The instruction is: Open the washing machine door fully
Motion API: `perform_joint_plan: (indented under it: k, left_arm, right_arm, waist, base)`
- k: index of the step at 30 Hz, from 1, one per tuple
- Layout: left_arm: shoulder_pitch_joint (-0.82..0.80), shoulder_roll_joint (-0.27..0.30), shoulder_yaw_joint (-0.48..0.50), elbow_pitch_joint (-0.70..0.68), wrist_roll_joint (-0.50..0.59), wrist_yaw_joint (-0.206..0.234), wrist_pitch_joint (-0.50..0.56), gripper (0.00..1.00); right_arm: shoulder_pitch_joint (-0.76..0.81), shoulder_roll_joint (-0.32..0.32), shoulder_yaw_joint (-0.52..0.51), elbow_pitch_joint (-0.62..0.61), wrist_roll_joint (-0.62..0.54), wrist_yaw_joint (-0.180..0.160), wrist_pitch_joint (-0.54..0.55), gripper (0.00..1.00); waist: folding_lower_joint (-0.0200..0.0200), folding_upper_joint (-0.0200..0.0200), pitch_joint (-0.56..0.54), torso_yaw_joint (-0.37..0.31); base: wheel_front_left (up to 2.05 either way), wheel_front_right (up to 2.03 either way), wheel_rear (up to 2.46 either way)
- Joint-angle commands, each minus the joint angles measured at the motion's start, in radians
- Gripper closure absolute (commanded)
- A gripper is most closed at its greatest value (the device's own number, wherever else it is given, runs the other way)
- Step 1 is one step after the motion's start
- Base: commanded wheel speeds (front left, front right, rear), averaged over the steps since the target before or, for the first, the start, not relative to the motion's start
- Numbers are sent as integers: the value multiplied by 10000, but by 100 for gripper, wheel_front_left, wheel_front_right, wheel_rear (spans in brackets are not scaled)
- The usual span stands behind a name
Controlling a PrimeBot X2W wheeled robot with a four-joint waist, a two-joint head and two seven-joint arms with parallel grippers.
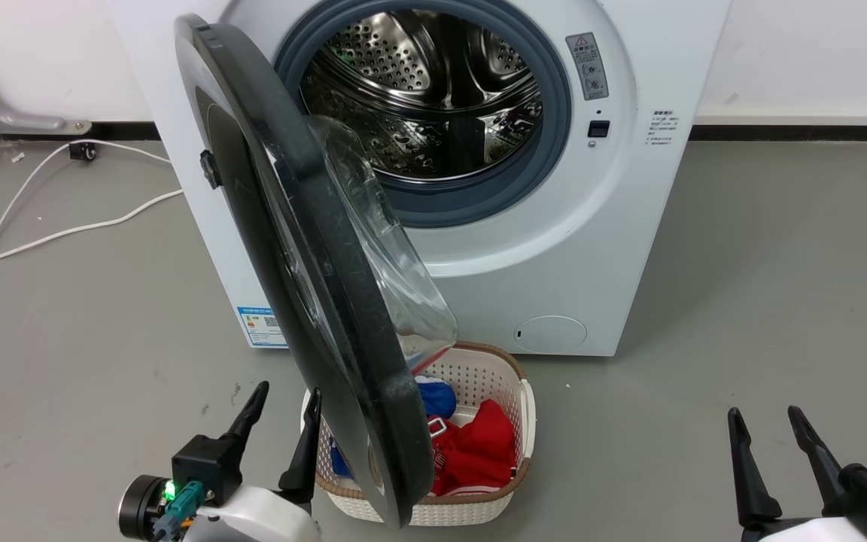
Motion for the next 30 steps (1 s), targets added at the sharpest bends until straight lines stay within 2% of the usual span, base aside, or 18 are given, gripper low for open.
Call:
perform_joint_plan:
  k: [1,2,3,10,15,21,30]
  left_arm:
    - [4,45,-5,25,-32,51,21,55]
    - [10,48,-13,40,-58,46,53,81]
    - [9,54,-21,45,-74,47,72,100]
    - [-111,119,8,-6,-116,171,168,100]
    - [-458,183,205,-577,-152,384,199,100]
    - [-1192,276,431,-2024,-260,530,400,100]
    - [-2560,273,414,-5215,189,900,441,100]
  right_arm:
    - [-102,27,16,23,5,-2,-25,0]
    - [-104,27,20,25,29,-2,-19,0]
    - [-109,27,22,21,39,-2,-22,0]
    - [-173,28,55,-15,67,-2,-49,0]
    - [-195,27,29,21,108,-2,-39,0]
    - [-283,27,-5,78,-9,-2,-11,0]
    - [-294,26,-61,137,45,-2,-48,0]
  waist:
    - [0,0,-10,6]
    - [0,0,-19,10]
    - [0,0,-26,13]
    - [0,0,-46,42]
    - [0,0,-14,103]
    - [0,0,35,183]
    - [0,0,50,244]
  base:
    - [0,0,0]
    - [0,0,0]
    - [0,0,0]
    - [0,0,0]
    - [0,0,0]
    - [0,0,0]
    - [0,0,0]
